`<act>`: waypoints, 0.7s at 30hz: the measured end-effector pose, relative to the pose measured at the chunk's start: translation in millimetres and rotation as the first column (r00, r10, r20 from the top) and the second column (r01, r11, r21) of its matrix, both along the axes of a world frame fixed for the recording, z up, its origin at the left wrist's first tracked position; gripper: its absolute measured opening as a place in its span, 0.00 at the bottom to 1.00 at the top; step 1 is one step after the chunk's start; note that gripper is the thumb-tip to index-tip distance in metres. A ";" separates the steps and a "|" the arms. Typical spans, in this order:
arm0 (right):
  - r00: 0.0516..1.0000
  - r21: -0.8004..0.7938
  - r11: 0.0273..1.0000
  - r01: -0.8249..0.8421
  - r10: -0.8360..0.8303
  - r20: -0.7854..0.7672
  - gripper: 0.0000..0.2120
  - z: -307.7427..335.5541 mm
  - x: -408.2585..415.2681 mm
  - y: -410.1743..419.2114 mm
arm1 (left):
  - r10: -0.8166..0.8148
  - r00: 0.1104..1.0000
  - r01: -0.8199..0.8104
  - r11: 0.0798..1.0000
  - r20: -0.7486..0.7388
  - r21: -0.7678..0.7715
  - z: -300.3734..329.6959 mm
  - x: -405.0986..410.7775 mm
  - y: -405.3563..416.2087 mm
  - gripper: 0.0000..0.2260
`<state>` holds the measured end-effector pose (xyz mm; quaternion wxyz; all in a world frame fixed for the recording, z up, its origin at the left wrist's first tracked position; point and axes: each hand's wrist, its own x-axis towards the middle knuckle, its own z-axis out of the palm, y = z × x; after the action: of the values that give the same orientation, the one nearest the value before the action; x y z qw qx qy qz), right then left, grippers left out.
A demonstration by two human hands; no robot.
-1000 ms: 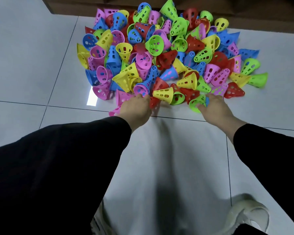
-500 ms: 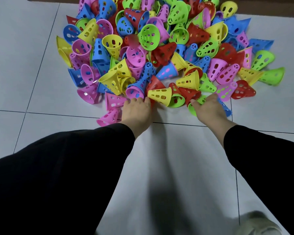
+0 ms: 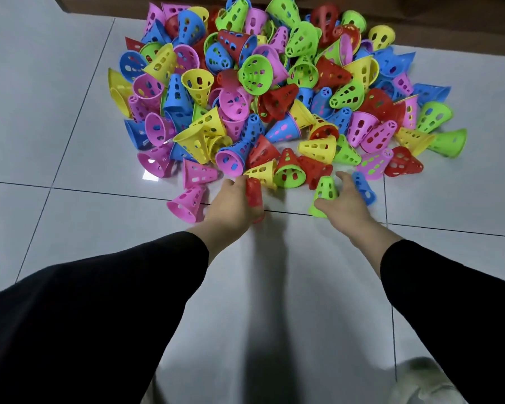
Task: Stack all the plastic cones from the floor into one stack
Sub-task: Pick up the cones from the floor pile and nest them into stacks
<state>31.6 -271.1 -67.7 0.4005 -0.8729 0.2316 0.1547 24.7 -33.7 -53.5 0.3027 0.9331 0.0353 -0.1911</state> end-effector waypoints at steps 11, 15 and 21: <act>0.969 -0.067 0.975 -0.210 0.217 0.122 0.23 -10.6 -47.5 12.1 | 0.023 0.995 -0.018 0.999 0.096 -0.046 -11.5 -39.7 -17.2 0.22; 0.945 -0.133 0.941 -0.311 0.321 0.060 0.25 -14.6 -47.3 16.5 | 0.007 1.000 -0.006 0.997 0.011 -0.076 -15.6 -38.2 -16.7 0.31; 0.890 -0.240 0.921 -0.306 0.366 0.273 0.24 0.8 -34.4 34.3 | 0.073 0.919 -0.160 0.967 0.389 0.197 -9.6 -35.4 30.0 0.16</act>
<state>-2.8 -236.7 -66.9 0.3135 -0.9474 0.0240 0.0590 -10.6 -3.7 -63.1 0.2073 0.9767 0.0533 0.0160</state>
